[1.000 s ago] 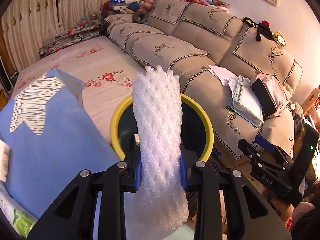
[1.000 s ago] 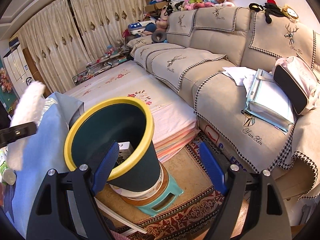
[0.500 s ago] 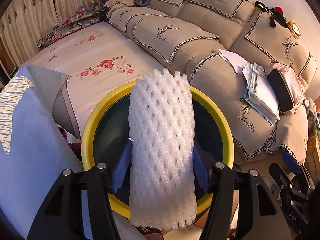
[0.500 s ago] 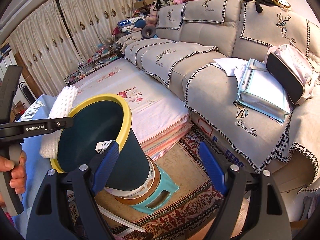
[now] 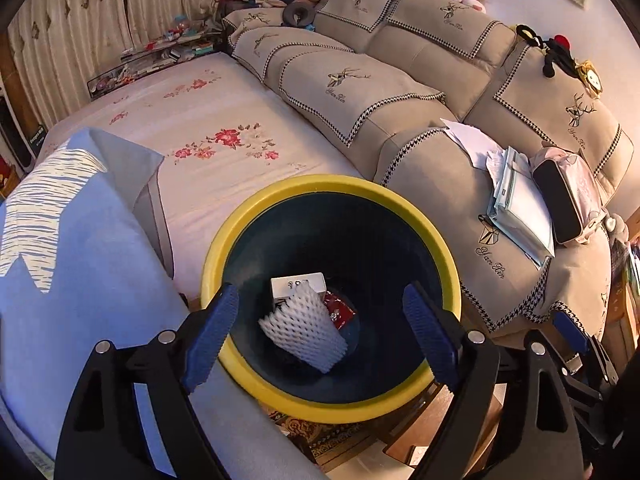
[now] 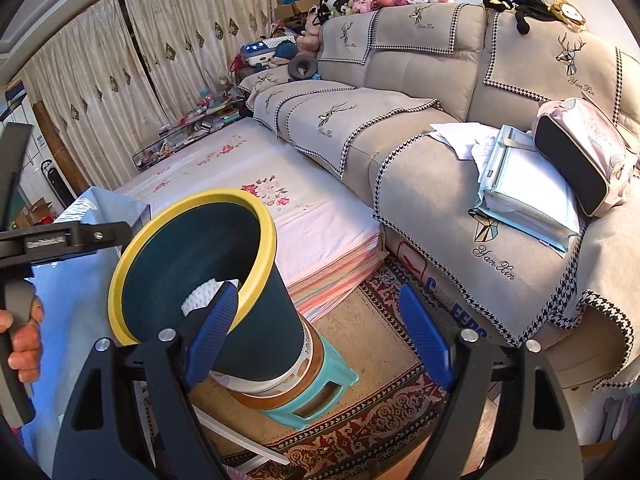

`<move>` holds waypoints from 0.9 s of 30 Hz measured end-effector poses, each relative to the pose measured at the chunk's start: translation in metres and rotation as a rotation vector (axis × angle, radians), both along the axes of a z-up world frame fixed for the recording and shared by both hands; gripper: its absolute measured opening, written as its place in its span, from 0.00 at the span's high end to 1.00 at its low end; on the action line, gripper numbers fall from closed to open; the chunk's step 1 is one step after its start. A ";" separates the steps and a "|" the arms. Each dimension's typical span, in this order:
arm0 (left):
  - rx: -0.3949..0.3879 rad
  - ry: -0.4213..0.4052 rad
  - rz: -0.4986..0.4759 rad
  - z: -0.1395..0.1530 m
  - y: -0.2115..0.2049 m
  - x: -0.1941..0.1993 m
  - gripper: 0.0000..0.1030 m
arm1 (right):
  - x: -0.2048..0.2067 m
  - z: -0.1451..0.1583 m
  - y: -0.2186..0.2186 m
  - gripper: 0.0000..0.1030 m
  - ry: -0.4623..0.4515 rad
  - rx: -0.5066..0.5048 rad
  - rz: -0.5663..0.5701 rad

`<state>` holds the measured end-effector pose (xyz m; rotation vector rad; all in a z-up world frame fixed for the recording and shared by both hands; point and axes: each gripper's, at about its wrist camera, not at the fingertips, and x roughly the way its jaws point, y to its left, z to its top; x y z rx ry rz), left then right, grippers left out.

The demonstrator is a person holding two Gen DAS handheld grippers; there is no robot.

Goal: Collect trash
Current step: 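Move the right gripper to the coconut water bottle and grasp it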

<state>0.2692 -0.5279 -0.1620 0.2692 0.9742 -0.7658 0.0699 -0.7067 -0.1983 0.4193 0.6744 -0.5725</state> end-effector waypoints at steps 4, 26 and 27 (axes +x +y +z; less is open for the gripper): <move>-0.066 -0.032 0.032 0.028 0.044 -0.018 0.15 | 0.004 0.001 0.006 0.23 0.004 -0.002 0.020; -0.171 -0.310 0.512 0.105 0.398 -0.133 0.09 | 0.095 0.045 0.193 0.23 -0.064 0.016 0.631; -0.170 -0.312 0.534 0.105 0.409 -0.136 0.09 | 0.098 0.047 0.205 0.23 -0.067 0.018 0.669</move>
